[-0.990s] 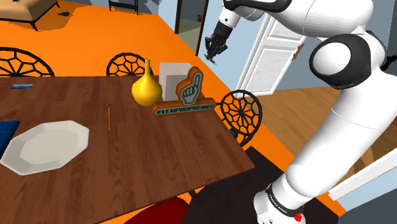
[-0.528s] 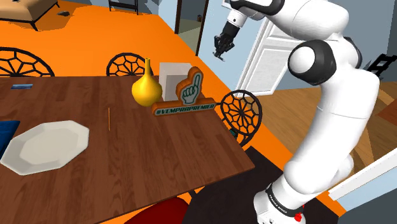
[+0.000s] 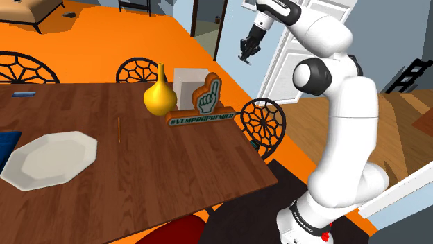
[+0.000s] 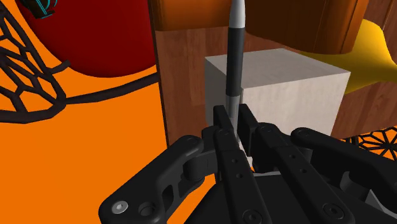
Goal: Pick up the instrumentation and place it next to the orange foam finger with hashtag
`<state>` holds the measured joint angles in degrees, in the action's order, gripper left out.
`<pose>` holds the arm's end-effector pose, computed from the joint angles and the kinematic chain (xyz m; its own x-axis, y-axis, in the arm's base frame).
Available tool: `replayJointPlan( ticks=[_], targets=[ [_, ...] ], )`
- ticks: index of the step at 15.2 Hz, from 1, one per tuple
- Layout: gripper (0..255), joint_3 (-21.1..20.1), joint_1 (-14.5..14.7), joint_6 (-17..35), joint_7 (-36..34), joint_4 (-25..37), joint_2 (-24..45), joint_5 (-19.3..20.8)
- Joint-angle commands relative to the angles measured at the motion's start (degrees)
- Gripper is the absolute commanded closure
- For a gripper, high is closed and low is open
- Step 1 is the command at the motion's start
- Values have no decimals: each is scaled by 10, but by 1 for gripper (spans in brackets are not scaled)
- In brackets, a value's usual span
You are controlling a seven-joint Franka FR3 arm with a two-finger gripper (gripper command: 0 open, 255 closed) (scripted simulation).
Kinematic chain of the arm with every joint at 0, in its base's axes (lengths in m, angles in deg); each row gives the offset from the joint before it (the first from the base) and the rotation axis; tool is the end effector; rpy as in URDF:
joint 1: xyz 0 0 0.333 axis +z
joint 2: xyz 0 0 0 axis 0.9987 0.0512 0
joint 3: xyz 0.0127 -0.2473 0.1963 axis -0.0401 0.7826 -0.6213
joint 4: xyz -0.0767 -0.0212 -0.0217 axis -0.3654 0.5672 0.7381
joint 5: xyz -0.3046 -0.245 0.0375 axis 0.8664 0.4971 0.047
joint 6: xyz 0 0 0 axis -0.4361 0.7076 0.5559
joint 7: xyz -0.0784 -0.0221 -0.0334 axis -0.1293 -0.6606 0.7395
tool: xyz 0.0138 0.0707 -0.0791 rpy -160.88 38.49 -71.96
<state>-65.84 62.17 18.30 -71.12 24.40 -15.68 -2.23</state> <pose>0.6464 -0.3031 0.5719 0.9369 -0.3438 0.0633 -0.3224 -0.9199 -0.2233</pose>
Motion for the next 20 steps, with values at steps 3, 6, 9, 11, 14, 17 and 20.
replayJointPlan(
  ticks=[3, 6, 9, 11, 14, 17, 20],
  targets=[
    [255, 3, 4, 50, 14, -80, -28, 1],
    [255, 4, 8, 80, 21, -123, -40, 2],
    [255, 4, 10, 108, 27, -160, -49, 1],
    [255, 4, 11, 125, 31, -182, -53, 1],
    [255, 4, 13, 150, 36, -211, -57, 0],
    [255, 4, 15, 173, 41, -237, -59, -1],
    [255, 4, 16, 196, 47, -260, -59, -2]
  ],
)
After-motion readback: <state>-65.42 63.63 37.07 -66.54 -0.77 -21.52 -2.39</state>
